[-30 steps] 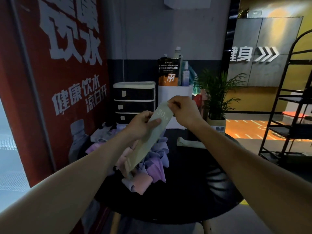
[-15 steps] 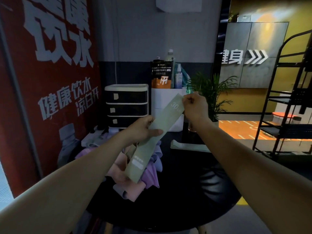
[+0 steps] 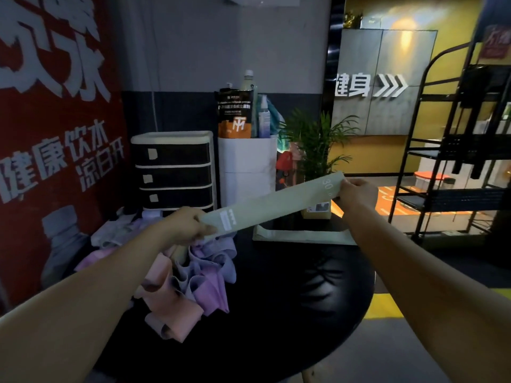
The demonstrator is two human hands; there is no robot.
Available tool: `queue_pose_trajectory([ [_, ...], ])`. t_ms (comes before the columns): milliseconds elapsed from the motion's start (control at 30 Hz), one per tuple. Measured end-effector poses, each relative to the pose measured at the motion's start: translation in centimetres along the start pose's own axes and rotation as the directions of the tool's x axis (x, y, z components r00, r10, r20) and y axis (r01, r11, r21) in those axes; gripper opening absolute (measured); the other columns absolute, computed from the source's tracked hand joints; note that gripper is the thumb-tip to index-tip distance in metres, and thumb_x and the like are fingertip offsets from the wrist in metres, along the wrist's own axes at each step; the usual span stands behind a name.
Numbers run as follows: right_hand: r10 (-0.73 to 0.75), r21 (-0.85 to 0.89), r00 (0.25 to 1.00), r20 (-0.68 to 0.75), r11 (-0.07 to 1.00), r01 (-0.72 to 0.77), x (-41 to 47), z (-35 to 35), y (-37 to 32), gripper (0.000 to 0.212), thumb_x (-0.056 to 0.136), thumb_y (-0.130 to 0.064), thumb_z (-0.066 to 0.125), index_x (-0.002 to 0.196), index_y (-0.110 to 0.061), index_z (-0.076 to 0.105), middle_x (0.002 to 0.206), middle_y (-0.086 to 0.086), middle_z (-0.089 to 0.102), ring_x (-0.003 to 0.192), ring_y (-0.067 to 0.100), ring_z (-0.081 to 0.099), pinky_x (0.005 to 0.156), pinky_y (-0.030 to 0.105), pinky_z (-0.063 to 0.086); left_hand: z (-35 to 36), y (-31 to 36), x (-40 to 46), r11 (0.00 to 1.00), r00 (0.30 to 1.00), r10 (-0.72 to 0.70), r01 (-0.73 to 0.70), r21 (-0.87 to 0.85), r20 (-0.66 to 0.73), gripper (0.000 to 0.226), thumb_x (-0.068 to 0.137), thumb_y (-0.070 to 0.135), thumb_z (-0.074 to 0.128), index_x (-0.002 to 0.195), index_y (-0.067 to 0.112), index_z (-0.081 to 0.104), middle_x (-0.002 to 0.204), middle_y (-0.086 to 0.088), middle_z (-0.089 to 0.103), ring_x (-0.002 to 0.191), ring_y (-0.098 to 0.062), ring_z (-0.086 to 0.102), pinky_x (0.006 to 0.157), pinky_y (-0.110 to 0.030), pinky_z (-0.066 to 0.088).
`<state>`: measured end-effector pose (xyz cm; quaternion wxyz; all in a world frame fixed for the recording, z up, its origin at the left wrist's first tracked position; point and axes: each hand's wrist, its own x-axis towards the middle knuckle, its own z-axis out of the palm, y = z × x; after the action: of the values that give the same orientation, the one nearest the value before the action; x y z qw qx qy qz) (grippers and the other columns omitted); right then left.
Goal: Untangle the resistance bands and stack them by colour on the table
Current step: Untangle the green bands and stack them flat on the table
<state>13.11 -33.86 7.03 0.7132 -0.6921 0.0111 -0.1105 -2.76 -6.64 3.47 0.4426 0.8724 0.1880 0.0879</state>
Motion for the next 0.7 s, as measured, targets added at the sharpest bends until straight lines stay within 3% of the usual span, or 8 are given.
queue_pose_trajectory([
  [100,0.027,-0.005,0.999,-0.029,1.0,-0.027,1.4,-1.0,2.2,0.016,0.09,-0.012,0.055,0.099,-0.007,0.066,0.103,0.016,0.066,0.098,0.032,0.063,0.09,0.047,0.052,1.5,0.4,1.3,0.926,0.993,-0.088,0.055,-0.374,-0.073,0.005,0.087,0.005,0.062,0.086,0.01,0.061,0.065,-0.003,0.063,0.047,-0.008,0.058,0.044,-0.019,0.046],
  [233,0.03,-0.06,0.998,-0.055,0.998,-0.033,2.6,-2.1,4.8,0.01,0.089,-0.014,0.058,0.091,-0.011,0.068,0.091,0.012,0.064,0.084,0.025,0.058,0.077,0.035,0.049,4.1,1.6,3.9,0.85,0.975,-0.122,0.007,-0.527,-0.183,0.01,0.089,0.0,0.058,0.08,0.004,0.055,0.055,-0.005,0.063,0.037,-0.008,0.058,0.041,-0.018,0.048],
  [333,0.021,-0.12,0.998,-0.053,0.992,-0.027,4.0,-3.0,6.9,0.014,0.088,-0.017,0.062,0.096,-0.009,0.07,0.091,0.009,0.063,0.086,0.023,0.056,0.08,0.036,0.047,5.8,1.4,6.6,0.888,0.951,-0.146,0.004,-0.46,-0.273,0.004,0.089,0.006,0.061,0.089,0.004,0.057,0.072,-0.015,0.062,0.045,-0.018,0.06,0.048,-0.028,0.052],
  [400,0.009,-0.155,0.998,-0.062,0.988,-0.019,5.0,-3.5,8.0,0.015,0.087,-0.017,0.063,0.096,-0.009,0.072,0.096,0.011,0.066,0.09,0.024,0.058,0.085,0.037,0.048,6.8,1.1,8.5,0.934,0.938,-0.131,0.01,-0.356,-0.319,0.013,0.087,0.012,0.064,0.076,0.009,0.058,0.08,-0.018,0.06,0.061,-0.026,0.06,0.064,-0.037,0.052],
  [467,0.008,-0.196,0.997,-0.079,0.98,-0.023,6.3,-3.8,9.0,0.014,0.086,-0.016,0.064,0.096,-0.009,0.072,0.102,0.011,0.068,0.097,0.026,0.06,0.092,0.039,0.049,8.0,1.3,10.0,0.963,0.931,-0.104,0.006,-0.269,-0.349,0.022,0.085,0.014,0.066,0.067,0.012,0.055,0.08,-0.016,0.06,0.077,-0.029,0.062,0.073,-0.038,0.049],
  [567,0.013,-0.239,0.995,-0.095,0.97,-0.035,8.1,-3.9,10.3,0.013,0.086,-0.015,0.065,0.094,-0.008,0.072,0.095,0.012,0.069,0.09,0.026,0.061,0.089,0.04,0.051,9.8,1.9,12.0,0.988,0.926,-0.07,0.013,-0.153,-0.371,0.019,0.085,0.014,0.066,0.068,0.012,0.056,0.087,-0.018,0.062,0.094,-0.034,0.064,0.085,-0.039,0.053],
  [700,-0.004,-0.314,0.997,-0.079,0.949,-0.021,10.2,-3.7,12.2,0.012,0.086,-0.014,0.065,0.093,-0.007,0.072,0.097,0.014,0.069,0.092,0.028,0.062,0.086,0.045,0.052,11.6,2.2,14.4,0.997,0.926,-0.07,0.051,-0.061,-0.37,0.026,0.087,0.012,0.062,0.063,0.01,0.052,0.091,-0.026,0.064,0.092,-0.04,0.063,0.081,-0.039,0.051],
])
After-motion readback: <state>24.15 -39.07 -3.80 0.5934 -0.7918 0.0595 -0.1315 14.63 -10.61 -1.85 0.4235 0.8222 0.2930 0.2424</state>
